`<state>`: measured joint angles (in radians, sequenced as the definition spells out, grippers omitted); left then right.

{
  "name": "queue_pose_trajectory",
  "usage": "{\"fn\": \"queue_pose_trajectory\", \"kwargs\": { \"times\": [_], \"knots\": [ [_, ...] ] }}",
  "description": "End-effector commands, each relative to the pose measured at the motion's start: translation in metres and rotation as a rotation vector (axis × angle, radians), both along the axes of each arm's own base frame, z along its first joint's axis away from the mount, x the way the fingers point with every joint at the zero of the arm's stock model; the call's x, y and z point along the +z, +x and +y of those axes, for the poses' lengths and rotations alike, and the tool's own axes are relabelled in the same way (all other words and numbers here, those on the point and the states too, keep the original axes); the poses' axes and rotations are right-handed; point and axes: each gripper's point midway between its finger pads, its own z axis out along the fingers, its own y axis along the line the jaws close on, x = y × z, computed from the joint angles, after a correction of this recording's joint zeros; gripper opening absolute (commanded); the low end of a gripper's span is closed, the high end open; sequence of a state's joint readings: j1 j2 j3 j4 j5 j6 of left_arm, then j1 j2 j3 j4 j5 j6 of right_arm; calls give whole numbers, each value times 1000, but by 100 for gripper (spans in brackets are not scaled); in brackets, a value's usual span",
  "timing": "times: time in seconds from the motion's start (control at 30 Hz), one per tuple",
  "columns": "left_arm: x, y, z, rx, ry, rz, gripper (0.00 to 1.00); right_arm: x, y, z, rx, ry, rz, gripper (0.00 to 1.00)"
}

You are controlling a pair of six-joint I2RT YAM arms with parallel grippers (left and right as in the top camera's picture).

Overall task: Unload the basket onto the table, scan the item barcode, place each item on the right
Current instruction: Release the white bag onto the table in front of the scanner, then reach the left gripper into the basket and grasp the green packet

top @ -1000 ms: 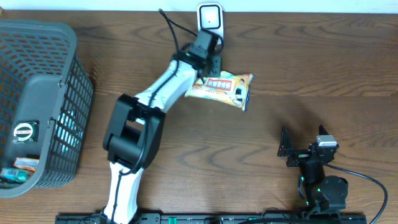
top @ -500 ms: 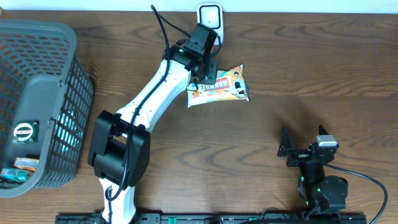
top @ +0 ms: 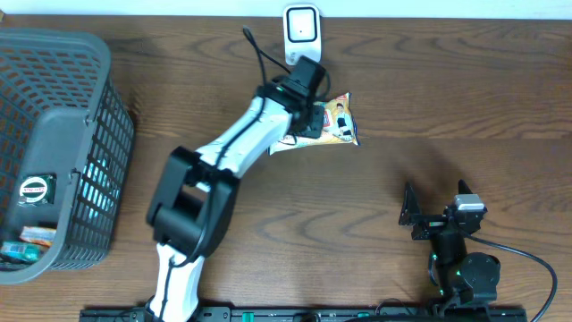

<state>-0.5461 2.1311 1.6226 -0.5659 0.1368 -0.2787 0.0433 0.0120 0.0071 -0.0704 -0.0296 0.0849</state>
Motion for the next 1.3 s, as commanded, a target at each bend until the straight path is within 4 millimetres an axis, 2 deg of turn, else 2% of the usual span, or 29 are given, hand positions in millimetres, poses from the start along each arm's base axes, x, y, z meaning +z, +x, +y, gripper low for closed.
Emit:
{"fn": "queue_pose_trajectory", "kwargs": {
  "times": [0.0,0.1,0.17,0.3,0.47,0.57,0.67,0.7,0.73,0.83,0.93,1.03,1.13,1.2,1.27],
  "knots": [
    [-36,-2,-3,-21,18,34,41,-1,0,0,0,-15,0,99],
    [-44,6,-3,-14,10,21,41,-1,0,0,0,-15,-1,99],
    [-42,13,-1,-12,5,-3,41,-1,0,0,0,-15,-1,99],
    [-19,40,10,-31,26,-105,41,-1,0,0,0,-15,0,99],
    [53,72,30,25,-26,-228,41,-1,0,0,0,-15,-1,99],
    [110,82,49,67,-67,-328,41,-1,0,0,0,-15,0,99],
    [170,83,74,114,-105,-434,41,-1,0,0,0,-15,-1,99],
    [194,82,87,137,-119,-479,41,-1,0,0,0,-15,-1,99],
    [213,81,99,160,-125,-516,47,-1,0,0,0,-15,-1,99],
    [275,72,144,243,-133,-642,50,-1,0,0,0,-15,0,99],
    [327,56,193,287,-82,-771,51,-1,0,0,0,-15,0,99],
    [362,36,237,303,3,-863,55,-1,0,0,0,-15,-1,99],
    [378,12,289,379,144,-893,57,-1,0,0,0,-15,-1,99],
    [378,-5,330,471,269,-870,59,-1,0,0,0,-15,-1,99],
    [369,-29,389,624,459,-788,60,-1,0,0,0,-15,0,99]
  ]
}}
